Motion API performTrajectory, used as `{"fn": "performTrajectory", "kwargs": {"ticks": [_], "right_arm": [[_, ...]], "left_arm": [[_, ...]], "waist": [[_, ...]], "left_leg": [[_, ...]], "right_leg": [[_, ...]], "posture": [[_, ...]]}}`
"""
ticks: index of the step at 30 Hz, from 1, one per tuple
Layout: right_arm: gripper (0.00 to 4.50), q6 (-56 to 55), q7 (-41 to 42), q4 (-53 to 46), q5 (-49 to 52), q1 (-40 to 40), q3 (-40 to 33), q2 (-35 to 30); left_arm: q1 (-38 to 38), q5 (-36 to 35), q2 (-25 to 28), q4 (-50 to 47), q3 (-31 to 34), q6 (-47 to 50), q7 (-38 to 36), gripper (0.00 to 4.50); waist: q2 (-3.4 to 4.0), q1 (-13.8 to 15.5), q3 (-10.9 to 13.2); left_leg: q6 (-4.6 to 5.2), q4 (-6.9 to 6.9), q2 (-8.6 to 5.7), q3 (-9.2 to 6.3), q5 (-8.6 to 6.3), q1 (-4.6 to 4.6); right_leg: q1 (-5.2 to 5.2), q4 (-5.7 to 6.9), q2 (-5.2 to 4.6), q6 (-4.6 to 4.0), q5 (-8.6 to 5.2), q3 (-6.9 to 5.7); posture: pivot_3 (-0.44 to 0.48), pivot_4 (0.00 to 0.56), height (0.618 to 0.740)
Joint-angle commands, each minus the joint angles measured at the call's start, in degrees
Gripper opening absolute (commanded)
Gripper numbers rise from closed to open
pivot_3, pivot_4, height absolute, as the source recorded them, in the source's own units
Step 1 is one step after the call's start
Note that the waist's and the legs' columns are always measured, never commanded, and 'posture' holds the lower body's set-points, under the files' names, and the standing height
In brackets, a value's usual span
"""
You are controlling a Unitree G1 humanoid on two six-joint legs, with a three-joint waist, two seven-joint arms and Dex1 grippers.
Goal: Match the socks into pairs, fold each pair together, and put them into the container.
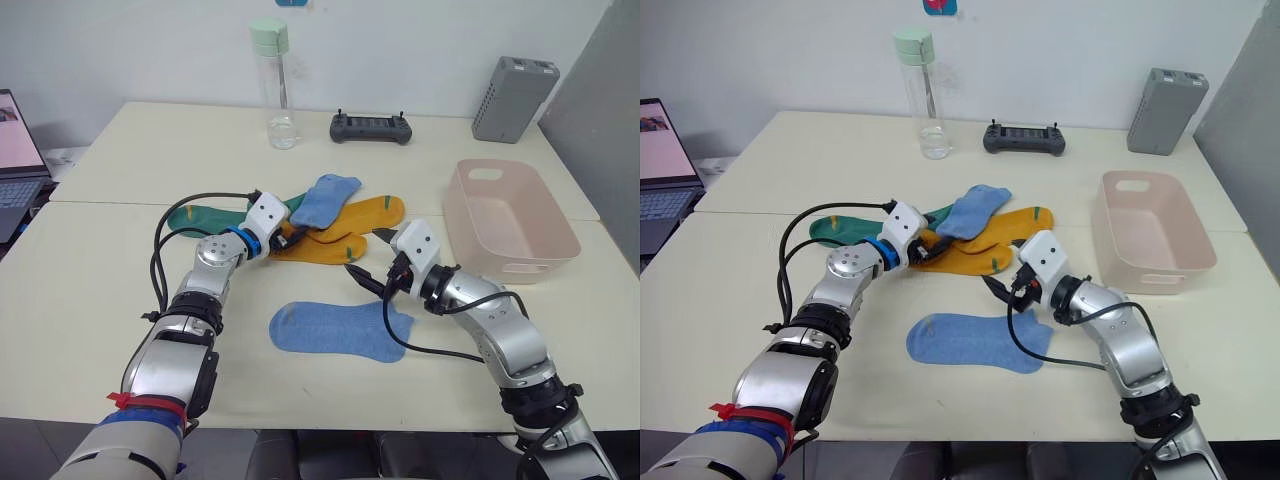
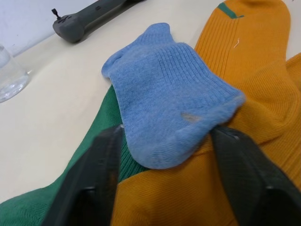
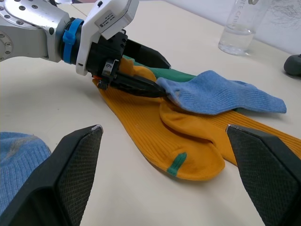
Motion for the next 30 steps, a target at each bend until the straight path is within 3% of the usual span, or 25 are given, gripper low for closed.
{"fn": "performTrajectory", "kwargs": {"ticks": [1, 6, 11, 15, 22, 26, 30], "right_arm": [[4.50, -0.85, -0.19, -1.78, -0.17, -0.79, -0.91, -0.08], [4.50, -1.24, 0.04, -1.32, -0.38, -0.71, -1.00, -0.45], [4.50, -1.23, 0.19, -1.59, -0.45, -0.19, -1.07, -0.83], [4.50, -1.21, 0.83, -1.85, 0.04, -0.05, -2.01, -1.88], [4.50, -0.70, 5.10, -3.79, 4.93, 0.83, -6.85, -5.69], [4.50, 0.82, 8.42, -4.86, 7.72, 2.00, -9.09, -9.21], [4.50, 0.79, 9.88, -4.18, 8.31, 2.12, -9.39, -11.14]], "left_arm": [[-0.66, 0.34, 0.10, -0.81, 0.02, -1.56, -1.01, 1.56], [-1.06, -0.08, -0.66, -1.31, 0.25, -0.91, -1.91, 0.02], [-0.43, -1.60, -0.71, -3.68, 0.90, 0.29, -4.77, 0.02], [2.52, -3.64, -0.01, -13.35, 0.18, 4.19, -10.24, 0.02], [15.00, -10.02, 7.36, -45.85, -1.45, 22.94, -21.24, 0.02], [23.47, -16.81, 15.51, -66.63, -2.63, 36.71, -28.26, 0.02], [27.94, -23.35, 19.38, -79.02, -3.26, 47.26, -29.38, 0.02]], "waist": [[0.00, 0.00, 0.00], [0.00, 0.00, 0.00], [0.00, 0.00, 0.00], [0.00, -0.04, 0.00], [0.01, -0.72, 0.01], [0.02, -0.74, 0.01], [0.04, -0.65, 0.02]], "left_leg": [[0.00, 0.00, 0.00, 0.00, 0.00, 0.00], [0.00, 0.00, 0.00, 0.00, 0.00, 0.00], [0.00, 0.00, 0.00, 0.00, 0.00, 0.00], [0.00, 0.00, 0.00, 0.00, 0.00, 0.00], [0.00, -0.05, 0.04, -0.01, 0.00, 0.03], [0.00, -0.03, 0.05, -0.03, 0.00, 0.04], [0.00, 0.00, 0.05, 0.00, 0.00, 0.07]], "right_leg": [[0.00, 0.00, 0.00, 0.00, 0.00, 0.00], [0.00, 0.00, 0.00, 0.00, 0.00, 0.00], [0.00, 0.00, 0.00, 0.00, 0.00, 0.00], [0.01, 0.00, 0.00, 0.00, 0.00, 0.00], [0.03, 0.03, 0.00, -0.03, 0.00, 0.00], [0.06, 0.04, 0.00, -0.03, -0.01, -0.01], [0.07, 0.00, -0.03, 0.00, -0.10, 0.04]], "posture": [[0.000, 0.150, 0.740], [0.000, 0.150, 0.740], [0.000, 0.150, 0.740], [0.000, 0.150, 0.740], [0.000, 0.150, 0.740], [0.000, 0.150, 0.740], [0.000, 0.150, 0.740]]}}
